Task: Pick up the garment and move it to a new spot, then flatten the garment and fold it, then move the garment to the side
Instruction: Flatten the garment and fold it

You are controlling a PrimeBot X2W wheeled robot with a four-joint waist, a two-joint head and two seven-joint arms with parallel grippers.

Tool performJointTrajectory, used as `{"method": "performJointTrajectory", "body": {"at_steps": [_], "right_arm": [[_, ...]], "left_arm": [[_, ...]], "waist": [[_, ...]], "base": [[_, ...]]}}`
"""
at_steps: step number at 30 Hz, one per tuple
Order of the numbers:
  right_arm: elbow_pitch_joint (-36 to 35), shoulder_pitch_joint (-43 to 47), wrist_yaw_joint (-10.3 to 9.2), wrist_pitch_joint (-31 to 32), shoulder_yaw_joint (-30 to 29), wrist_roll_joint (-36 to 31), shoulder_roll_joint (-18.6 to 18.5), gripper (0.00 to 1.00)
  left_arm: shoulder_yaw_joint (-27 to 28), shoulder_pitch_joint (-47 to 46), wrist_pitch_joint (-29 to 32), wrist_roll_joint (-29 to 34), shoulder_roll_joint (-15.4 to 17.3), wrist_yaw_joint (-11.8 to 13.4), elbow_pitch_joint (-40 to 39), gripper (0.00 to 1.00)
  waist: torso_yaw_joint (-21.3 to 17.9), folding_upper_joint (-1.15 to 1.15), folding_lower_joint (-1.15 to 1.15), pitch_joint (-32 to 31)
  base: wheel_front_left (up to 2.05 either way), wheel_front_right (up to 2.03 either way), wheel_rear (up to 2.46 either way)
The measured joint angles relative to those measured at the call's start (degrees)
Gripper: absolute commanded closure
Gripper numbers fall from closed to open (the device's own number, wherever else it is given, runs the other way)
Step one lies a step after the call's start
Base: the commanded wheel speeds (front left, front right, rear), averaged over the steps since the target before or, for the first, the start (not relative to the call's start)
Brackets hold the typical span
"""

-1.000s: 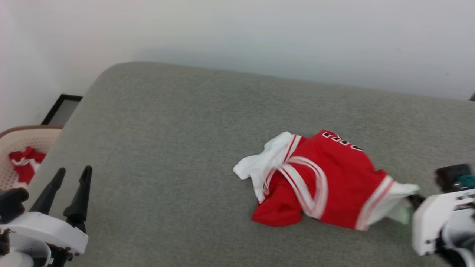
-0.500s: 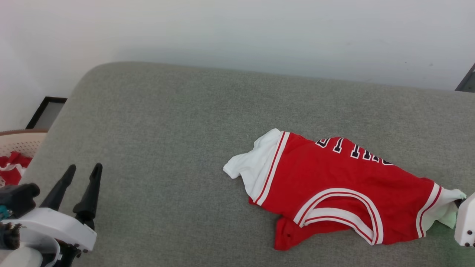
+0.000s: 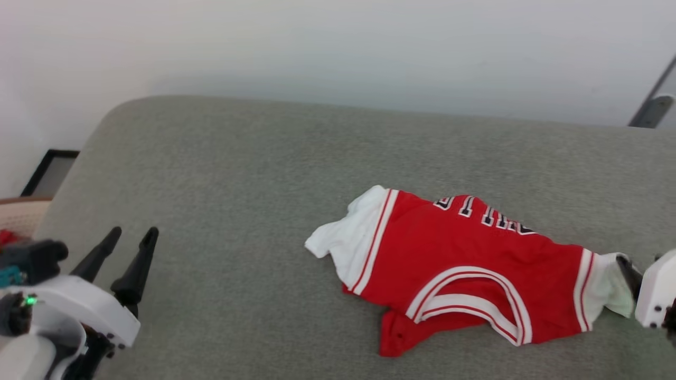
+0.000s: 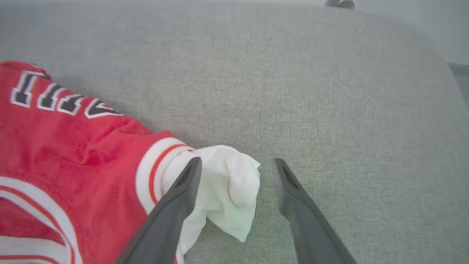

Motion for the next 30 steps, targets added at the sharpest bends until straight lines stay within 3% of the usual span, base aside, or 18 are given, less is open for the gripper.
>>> {"method": "performJointTrajectory", "body": {"at_steps": [8, 17, 24, 30], "right_arm": [[-11.4, 2.88, 0.0, -8.09, -1.77, -1.77, 2.81, 0.0], [-23.09, 10.16, 0.0, -20.01, -4.74, -8.13, 10.96, 0.0], [-26.39, 13.99, 0.0, -24.65, -5.31, -9.89, 16.28, 0.0], [-27.04, 13.91, 0.0, -26.05, -4.42, -10.09, 17.95, 0.0]], "left_arm": [[-2.08, -4.22, 8.96, -1.43, 2.4, -0.48, -3.05, 0.0], [-6.7, -11.66, 22.47, -4.19, 1.52, -1.52, -1.81, 0.0], [-11.25, -16.21, 32.88, -5.53, 0.07, -1.8, 2.98, 0.0], [-13.72, -18.93, 36.5, -4.87, -0.48, -2.54, 8.7, 0.0]], "waist": [[-4.43, 0.0, 0.0, -1.2], [-10.75, 0.0, 0.0, -1.33], [-15.16, 0.0, 0.0, 0.05], [-17.91, 0.0, 0.0, 2.41]], "base": [[0.0, 0.0, 0.0], [0.0, 0.0, 0.0], [0.0, 0.0, 0.0], [0.0, 0.0, 0.0]]}}
